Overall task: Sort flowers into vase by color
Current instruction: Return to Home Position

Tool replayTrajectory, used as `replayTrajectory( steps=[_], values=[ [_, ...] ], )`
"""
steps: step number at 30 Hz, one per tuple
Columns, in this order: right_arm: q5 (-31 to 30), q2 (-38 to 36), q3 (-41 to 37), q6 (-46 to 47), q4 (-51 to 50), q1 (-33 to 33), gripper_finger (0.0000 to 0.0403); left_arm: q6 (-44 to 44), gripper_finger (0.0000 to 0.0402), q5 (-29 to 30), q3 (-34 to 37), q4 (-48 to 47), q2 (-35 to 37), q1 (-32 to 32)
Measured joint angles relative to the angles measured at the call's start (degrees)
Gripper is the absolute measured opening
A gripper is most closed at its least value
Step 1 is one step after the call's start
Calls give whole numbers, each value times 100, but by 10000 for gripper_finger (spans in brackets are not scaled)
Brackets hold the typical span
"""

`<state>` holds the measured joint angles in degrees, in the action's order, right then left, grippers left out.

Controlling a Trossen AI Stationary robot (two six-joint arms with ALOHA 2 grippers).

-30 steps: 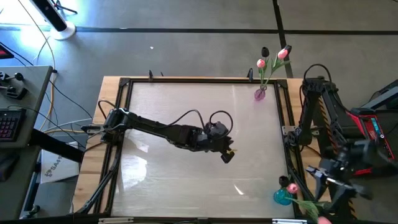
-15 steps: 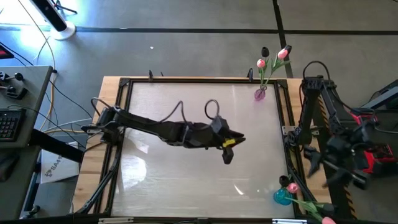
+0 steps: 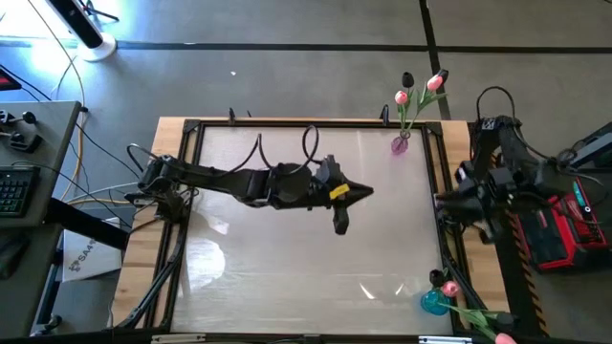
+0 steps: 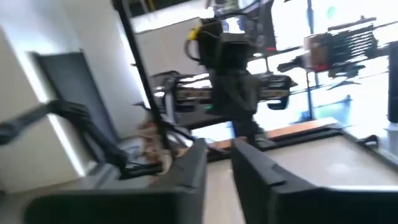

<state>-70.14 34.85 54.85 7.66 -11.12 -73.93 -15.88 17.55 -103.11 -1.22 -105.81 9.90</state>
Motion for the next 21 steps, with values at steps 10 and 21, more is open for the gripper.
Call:
replayTrajectory(
  steps=[10,21],
  values=[
    [46,-965,-2,453,-2118,712,2,365,0,-263,748,1577,51,-155],
    [-969,-1742,-468,643,-2550,994,0,288,0,-1972,2002,1416,751,-1318]
  ],
)
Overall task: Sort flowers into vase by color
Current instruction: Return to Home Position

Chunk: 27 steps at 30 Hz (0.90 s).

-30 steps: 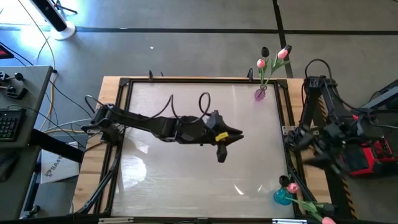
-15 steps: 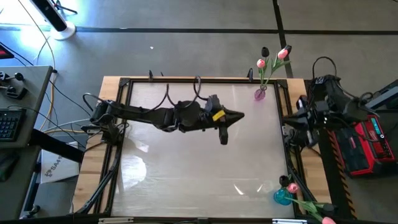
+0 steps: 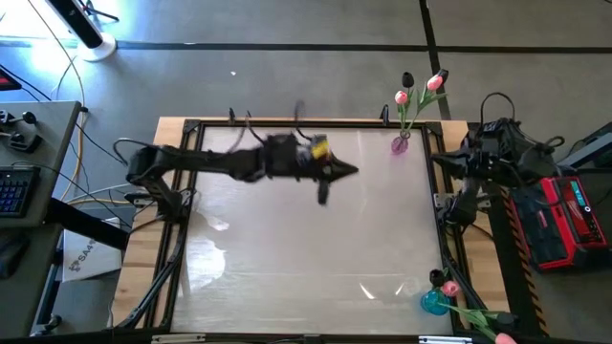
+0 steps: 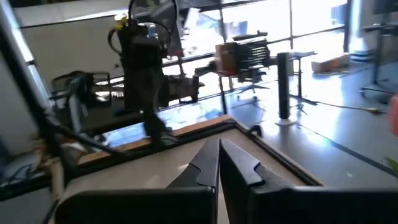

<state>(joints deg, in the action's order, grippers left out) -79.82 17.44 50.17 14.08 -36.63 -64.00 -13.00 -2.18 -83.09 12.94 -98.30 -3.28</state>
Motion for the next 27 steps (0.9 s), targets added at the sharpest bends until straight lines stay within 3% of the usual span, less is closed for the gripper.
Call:
replayTrajectory(
  steps=[5,11,15,20,27],
  values=[
    [-289,-347,-199,288,-216,27,0,186,0,-1288,469,61,607,-1090],
    [391,-416,-377,884,22,27,0,-34,0,-2924,555,33,797,-2083],
    [741,-329,-707,457,951,27,0,51,0,-3270,555,33,769,-2393],
    [820,-291,-1242,-1027,2684,72,0,114,0,-3274,560,32,749,-2509],
    [2208,-241,-1351,-2671,4338,658,0,63,0,-3184,560,280,751,-2510]
  ],
)
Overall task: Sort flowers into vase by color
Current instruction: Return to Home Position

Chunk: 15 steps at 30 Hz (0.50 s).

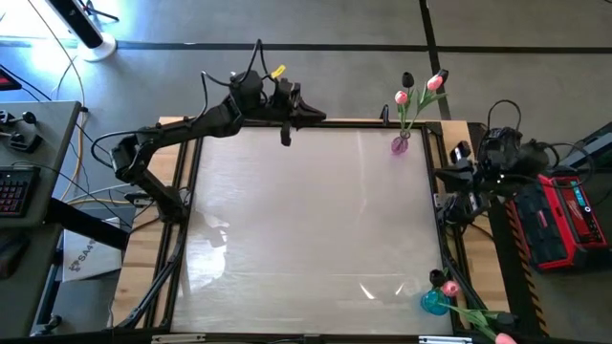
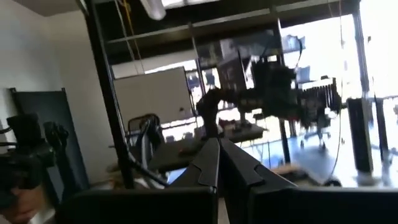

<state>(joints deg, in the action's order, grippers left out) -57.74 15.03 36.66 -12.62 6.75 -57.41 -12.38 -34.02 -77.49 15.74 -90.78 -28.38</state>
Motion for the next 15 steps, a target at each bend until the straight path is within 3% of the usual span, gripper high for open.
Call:
replayTrajectory(
  steps=[8,10,12,15],
  values=[
    [312,30,-2,-441,56,757,0,-340,0,125,-2,158,0,0],
    [461,180,-2,-618,657,995,0,-400,0,315,-2,160,0,4],
    [999,429,21,-1167,1452,1222,0,-400,0,375,-2,164,0,2],
    [1232,811,292,-1718,1419,1514,0,-400,0,430,-2,258,0,2]
  ],
)
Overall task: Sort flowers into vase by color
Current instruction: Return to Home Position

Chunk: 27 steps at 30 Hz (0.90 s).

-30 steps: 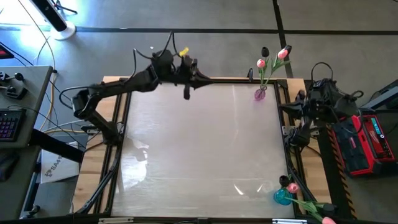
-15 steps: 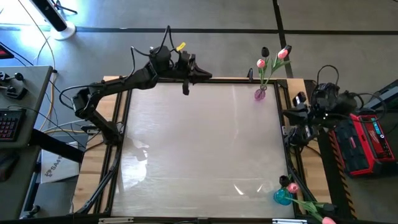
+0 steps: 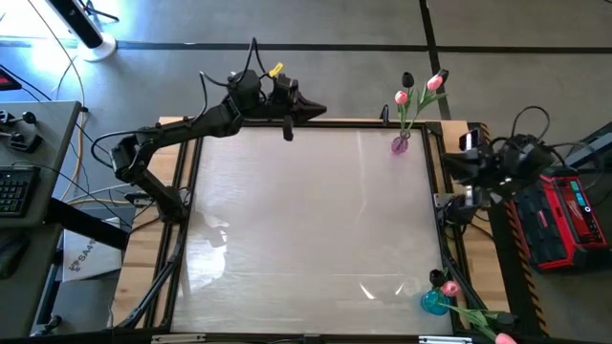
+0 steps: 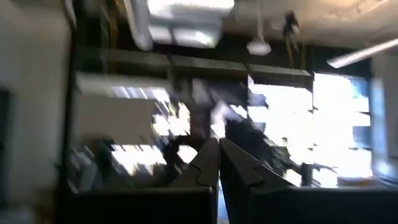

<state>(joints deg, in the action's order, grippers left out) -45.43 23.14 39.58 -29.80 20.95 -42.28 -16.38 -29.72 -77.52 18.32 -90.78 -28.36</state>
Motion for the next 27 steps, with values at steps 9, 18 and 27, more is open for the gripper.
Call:
replayTrajectory(
  steps=[9,18,27],
  values=[
    [-1371,11,268,2834,-3268,981,0,97,0,486,11,-117,0,171],
    [-970,-994,268,4796,-5505,1053,0,-400,0,860,1858,1105,756,293],
    [-229,-1171,-1309,4148,-2631,1127,0,-119,0,1565,3621,1870,2042,445]
  ],
)
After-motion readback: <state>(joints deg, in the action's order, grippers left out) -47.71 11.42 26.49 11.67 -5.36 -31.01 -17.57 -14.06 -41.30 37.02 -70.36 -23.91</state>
